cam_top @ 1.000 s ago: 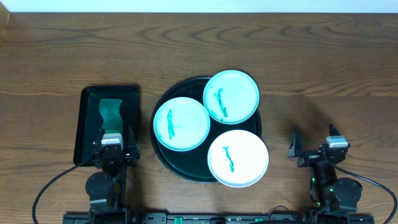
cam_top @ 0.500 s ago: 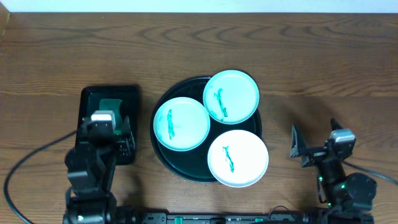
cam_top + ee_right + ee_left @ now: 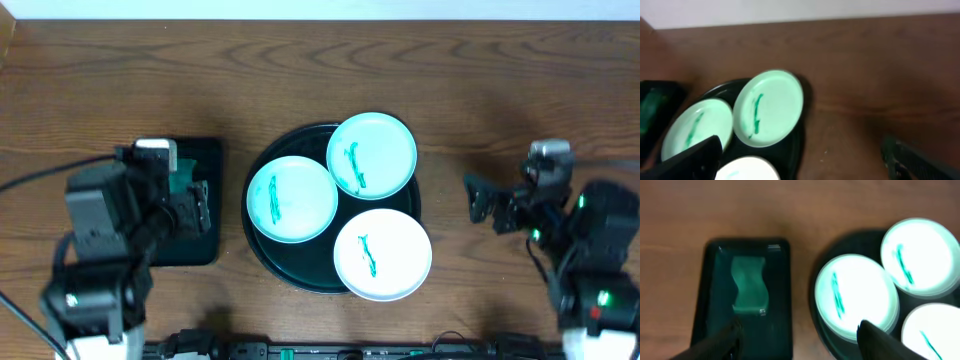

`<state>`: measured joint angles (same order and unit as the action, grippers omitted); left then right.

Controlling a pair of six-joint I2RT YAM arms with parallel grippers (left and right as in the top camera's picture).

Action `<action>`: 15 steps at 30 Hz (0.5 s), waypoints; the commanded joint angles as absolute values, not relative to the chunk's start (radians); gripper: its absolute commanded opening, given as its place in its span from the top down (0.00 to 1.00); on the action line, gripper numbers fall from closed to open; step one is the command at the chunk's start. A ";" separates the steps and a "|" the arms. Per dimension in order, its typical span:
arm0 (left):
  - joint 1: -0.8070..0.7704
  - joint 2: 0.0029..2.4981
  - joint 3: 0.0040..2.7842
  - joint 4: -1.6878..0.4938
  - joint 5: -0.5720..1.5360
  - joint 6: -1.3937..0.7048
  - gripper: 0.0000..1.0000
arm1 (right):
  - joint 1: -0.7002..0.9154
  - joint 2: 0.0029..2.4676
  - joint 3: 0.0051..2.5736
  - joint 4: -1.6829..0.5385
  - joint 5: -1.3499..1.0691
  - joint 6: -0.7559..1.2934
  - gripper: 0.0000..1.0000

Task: Clean dirty plates on tray and stack at the side
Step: 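Reach the left gripper to the green sponge and the right gripper to the top plate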

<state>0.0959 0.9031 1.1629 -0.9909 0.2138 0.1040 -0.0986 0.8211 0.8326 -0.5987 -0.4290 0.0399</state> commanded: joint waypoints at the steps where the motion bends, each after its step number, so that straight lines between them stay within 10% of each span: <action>1: 0.093 1.021 1.298 -1.096 0.305 0.093 0.27 | -0.091 0.980 0.992 -0.702 -0.501 0.020 0.01; 15: 0.093 1.241 1.328 -1.142 0.377 0.093 0.28 | -0.067 1.262 1.087 -0.712 -0.647 0.147 0.05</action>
